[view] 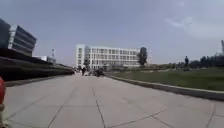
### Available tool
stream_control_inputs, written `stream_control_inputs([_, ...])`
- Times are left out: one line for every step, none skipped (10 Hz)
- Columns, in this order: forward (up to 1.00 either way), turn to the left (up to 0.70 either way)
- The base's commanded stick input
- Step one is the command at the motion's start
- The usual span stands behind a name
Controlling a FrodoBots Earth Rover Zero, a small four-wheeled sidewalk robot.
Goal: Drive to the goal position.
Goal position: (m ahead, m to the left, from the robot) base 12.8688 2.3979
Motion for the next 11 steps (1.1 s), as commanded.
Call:
stream_control_inputs([0.70, 0.00])
stream_control_inputs([0.70, 0.00])
stream_control_inputs([0.70, 0.00])
stream_control_inputs([0.70, 0.00])
stream_control_inputs([0.70, 0.00])
stream_control_inputs([0.70, 0.00])
stream_control_inputs([0.70, 0.00])
stream_control_inputs([0.70, 0.14])
stream_control_inputs([0.70, 0.35])
stream_control_inputs([0.70, 0.35])
stream_control_inputs([0.70, 0.35])
